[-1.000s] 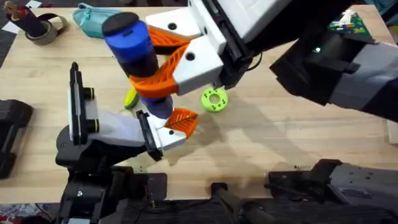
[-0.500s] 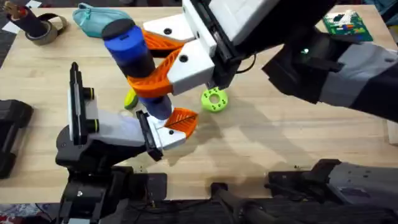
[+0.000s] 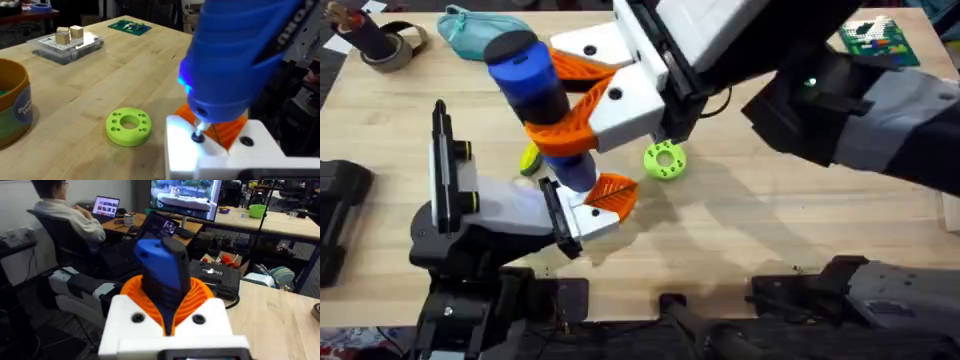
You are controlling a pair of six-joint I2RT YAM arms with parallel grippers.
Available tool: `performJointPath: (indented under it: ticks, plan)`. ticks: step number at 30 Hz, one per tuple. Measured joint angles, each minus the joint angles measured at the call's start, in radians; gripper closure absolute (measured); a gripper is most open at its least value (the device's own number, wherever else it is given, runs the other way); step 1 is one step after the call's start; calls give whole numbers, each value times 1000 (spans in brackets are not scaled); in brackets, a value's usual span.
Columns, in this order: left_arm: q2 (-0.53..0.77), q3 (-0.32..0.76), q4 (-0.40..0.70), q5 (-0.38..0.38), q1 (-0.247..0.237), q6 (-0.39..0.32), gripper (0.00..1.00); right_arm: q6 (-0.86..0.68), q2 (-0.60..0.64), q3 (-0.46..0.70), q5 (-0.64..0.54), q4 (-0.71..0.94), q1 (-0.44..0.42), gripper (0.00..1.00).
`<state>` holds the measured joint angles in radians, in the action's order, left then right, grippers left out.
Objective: Pick up the gripper from the table and insert it into the empty holder that is missing its gripper. Then pick up a screw, insert it into the mounting hole, and use the screwdriver to tighten it. Finally, clean up the table by picking up the vegetable and placing it into the bucket.
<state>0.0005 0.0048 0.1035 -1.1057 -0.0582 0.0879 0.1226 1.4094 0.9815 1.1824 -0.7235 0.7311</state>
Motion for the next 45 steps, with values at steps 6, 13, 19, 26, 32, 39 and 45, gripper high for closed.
performJointPath:
  ticks: [6,13,19,26,32,39,45]
  plan:
    - [0,0,0,0,0,0,984,0,0,0,0,0,0,960]
    - [0,0,0,0,0,0,984,0,0,0,0,0,0,959]
    - [0,0,0,0,0,0,984,0,0,0,0,0,0,960]
    - [0,0,0,0,0,0,984,0,0,0,0,0,0,961]
    - [0,0,0,0,0,0,984,0,0,0,0,0,0,960]
    - [0,0,0,0,0,0,984,0,0,0,0,0,0,959]
    - [0,0,0,0,0,0,984,14,0,-4,-7,-59,0,959]
